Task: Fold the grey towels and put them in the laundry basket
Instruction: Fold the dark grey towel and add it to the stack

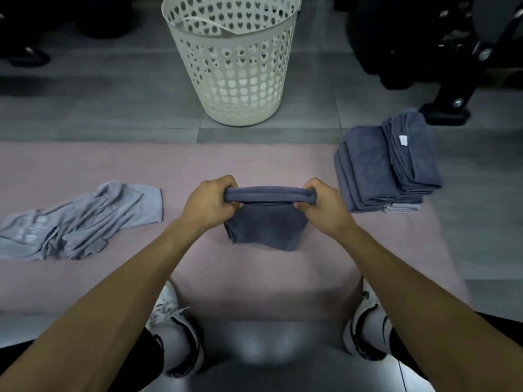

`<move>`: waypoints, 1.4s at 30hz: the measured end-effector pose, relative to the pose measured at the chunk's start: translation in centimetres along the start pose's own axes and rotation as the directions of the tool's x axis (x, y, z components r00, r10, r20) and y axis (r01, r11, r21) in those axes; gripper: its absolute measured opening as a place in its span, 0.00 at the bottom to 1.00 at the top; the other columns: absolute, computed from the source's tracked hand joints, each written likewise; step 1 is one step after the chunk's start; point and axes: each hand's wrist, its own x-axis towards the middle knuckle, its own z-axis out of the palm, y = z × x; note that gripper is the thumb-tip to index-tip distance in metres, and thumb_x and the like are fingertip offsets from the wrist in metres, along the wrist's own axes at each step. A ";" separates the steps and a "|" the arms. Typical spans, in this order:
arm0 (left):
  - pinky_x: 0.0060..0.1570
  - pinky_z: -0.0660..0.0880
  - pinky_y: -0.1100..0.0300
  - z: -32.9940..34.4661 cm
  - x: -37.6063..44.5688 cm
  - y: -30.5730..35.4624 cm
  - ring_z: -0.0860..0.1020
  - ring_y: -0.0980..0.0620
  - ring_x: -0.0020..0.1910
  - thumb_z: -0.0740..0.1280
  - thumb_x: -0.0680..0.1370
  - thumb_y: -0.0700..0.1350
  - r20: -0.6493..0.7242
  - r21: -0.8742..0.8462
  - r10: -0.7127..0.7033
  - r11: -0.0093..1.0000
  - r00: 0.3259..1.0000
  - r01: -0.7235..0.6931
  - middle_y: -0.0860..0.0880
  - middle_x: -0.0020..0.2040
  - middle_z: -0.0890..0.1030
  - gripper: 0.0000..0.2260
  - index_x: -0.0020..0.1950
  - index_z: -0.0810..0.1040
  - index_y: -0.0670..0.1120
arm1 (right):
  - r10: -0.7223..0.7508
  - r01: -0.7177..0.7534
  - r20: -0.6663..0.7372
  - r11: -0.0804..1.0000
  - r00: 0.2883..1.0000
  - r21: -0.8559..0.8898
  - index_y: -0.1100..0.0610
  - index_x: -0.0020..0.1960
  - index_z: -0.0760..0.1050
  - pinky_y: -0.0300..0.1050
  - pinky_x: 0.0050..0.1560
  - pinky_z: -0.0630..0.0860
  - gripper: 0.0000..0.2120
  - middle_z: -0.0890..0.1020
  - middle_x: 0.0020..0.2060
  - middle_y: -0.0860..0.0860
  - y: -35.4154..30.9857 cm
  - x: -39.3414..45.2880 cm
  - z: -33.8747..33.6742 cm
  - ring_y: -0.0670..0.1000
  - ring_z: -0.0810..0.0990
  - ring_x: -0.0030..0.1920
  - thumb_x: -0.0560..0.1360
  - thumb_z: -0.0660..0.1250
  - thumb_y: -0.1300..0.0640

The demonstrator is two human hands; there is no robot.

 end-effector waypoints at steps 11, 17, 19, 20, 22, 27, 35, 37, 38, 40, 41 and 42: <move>0.42 0.76 0.52 2.9 -1.6 -0.8 0.79 0.40 0.45 0.69 0.71 0.41 -0.120 0.128 0.145 0.983 0.982 -0.130 0.47 0.50 0.82 0.11 0.51 0.74 0.45 | -0.122 0.117 -0.009 0.972 0.993 -0.203 0.55 0.47 0.68 0.47 0.38 0.73 0.10 0.80 0.45 0.54 1.7 -2.3 -0.2 0.58 0.78 0.42 0.71 0.69 0.59; 0.44 0.75 0.54 10.5 -10.1 -4.6 0.80 0.42 0.48 0.67 0.73 0.45 0.297 0.229 0.074 0.962 0.952 -0.147 0.46 0.51 0.82 0.10 0.53 0.74 0.46 | 0.055 0.102 0.381 0.919 0.923 -0.381 0.55 0.47 0.67 0.46 0.40 0.69 0.10 0.81 0.48 0.56 7.4 -10.3 4.6 0.61 0.79 0.48 0.72 0.68 0.56; 0.46 0.73 0.54 11.7 -12.2 -5.0 0.79 0.42 0.51 0.66 0.72 0.45 0.426 0.261 0.030 0.953 0.904 -0.154 0.46 0.52 0.81 0.10 0.52 0.73 0.47 | 0.066 0.143 0.465 0.905 0.883 -0.401 0.57 0.51 0.69 0.47 0.43 0.70 0.12 0.81 0.50 0.56 8.1 -12.0 5.4 0.60 0.78 0.50 0.72 0.68 0.54; 0.46 0.72 0.54 12.1 -13.0 -5.0 0.78 0.42 0.51 0.66 0.72 0.45 0.462 0.282 0.023 0.944 0.887 -0.172 0.46 0.53 0.81 0.10 0.52 0.72 0.47 | 0.066 0.168 0.493 0.894 0.867 -0.416 0.57 0.52 0.69 0.46 0.43 0.68 0.13 0.80 0.51 0.56 8.3 -12.6 5.6 0.59 0.78 0.51 0.73 0.68 0.53; 0.46 0.72 0.53 12.5 -13.9 -5.1 0.78 0.41 0.51 0.66 0.72 0.44 0.491 0.330 0.035 0.917 0.871 -0.223 0.46 0.53 0.80 0.10 0.52 0.71 0.47 | 0.056 0.227 0.546 0.870 0.836 -0.437 0.56 0.54 0.68 0.43 0.42 0.64 0.13 0.80 0.53 0.55 8.0 -13.3 6.1 0.58 0.78 0.52 0.73 0.66 0.52; 0.59 0.70 0.54 13.1 -15.0 -7.4 0.77 0.43 0.56 0.71 0.70 0.50 0.459 0.398 0.197 0.826 0.866 -0.399 0.45 0.56 0.79 0.22 0.61 0.73 0.46 | -0.078 0.364 0.573 0.840 0.816 -0.403 0.56 0.55 0.70 0.43 0.41 0.63 0.13 0.81 0.51 0.55 6.7 -14.3 7.6 0.58 0.78 0.50 0.73 0.67 0.53; 0.49 0.76 0.51 15.1 -16.2 -3.7 0.79 0.39 0.51 0.67 0.74 0.48 0.204 0.110 0.121 0.983 0.972 -0.145 0.44 0.53 0.82 0.16 0.63 0.74 0.51 | -0.177 0.296 0.402 0.920 0.899 -0.258 0.55 0.52 0.76 0.45 0.45 0.74 0.15 0.82 0.48 0.51 5.6 -13.5 8.7 0.54 0.80 0.49 0.68 0.71 0.51; 0.44 0.78 0.50 14.2 -15.9 -3.5 0.80 0.40 0.46 0.64 0.72 0.42 0.138 -0.049 0.120 0.992 0.983 -0.114 0.44 0.48 0.83 0.14 0.55 0.75 0.53 | -0.144 0.290 0.453 0.917 0.880 -0.272 0.55 0.60 0.76 0.45 0.54 0.75 0.24 0.81 0.57 0.51 6.5 -13.0 8.3 0.53 0.78 0.56 0.66 0.74 0.50; 0.44 0.78 0.51 13.5 -15.7 -3.7 0.80 0.41 0.44 0.64 0.70 0.39 0.120 -0.108 0.143 0.986 0.983 -0.130 0.45 0.46 0.83 0.14 0.53 0.76 0.52 | -0.131 0.294 0.472 0.911 0.872 -0.290 0.56 0.63 0.75 0.46 0.58 0.74 0.27 0.79 0.60 0.52 7.2 -12.7 8.1 0.54 0.77 0.59 0.66 0.75 0.52; 0.41 0.76 0.56 12.0 -15.3 -4.2 0.79 0.46 0.40 0.65 0.69 0.34 0.105 -0.194 0.164 0.971 0.981 -0.141 0.49 0.41 0.82 0.14 0.50 0.78 0.49 | -0.125 0.307 0.479 0.895 0.869 -0.324 0.58 0.62 0.78 0.47 0.62 0.72 0.25 0.79 0.61 0.55 8.3 -11.7 7.8 0.57 0.78 0.60 0.66 0.75 0.55; 0.39 0.75 0.57 11.2 -15.0 -4.4 0.77 0.48 0.37 0.65 0.68 0.34 0.104 -0.212 0.146 0.970 0.984 -0.122 0.51 0.38 0.80 0.14 0.48 0.77 0.50 | -0.133 0.314 0.474 0.892 0.870 -0.326 0.59 0.58 0.80 0.47 0.60 0.73 0.20 0.81 0.58 0.56 8.5 -11.1 7.8 0.59 0.79 0.58 0.67 0.73 0.57; 0.38 0.75 0.57 10.5 -14.8 -4.5 0.75 0.50 0.35 0.65 0.68 0.35 0.110 -0.208 0.111 0.974 0.988 -0.087 0.54 0.36 0.78 0.13 0.47 0.75 0.52 | -0.135 0.311 0.467 0.894 0.874 -0.322 0.60 0.54 0.80 0.47 0.56 0.74 0.15 0.82 0.54 0.58 8.5 -10.5 7.7 0.60 0.80 0.54 0.68 0.71 0.58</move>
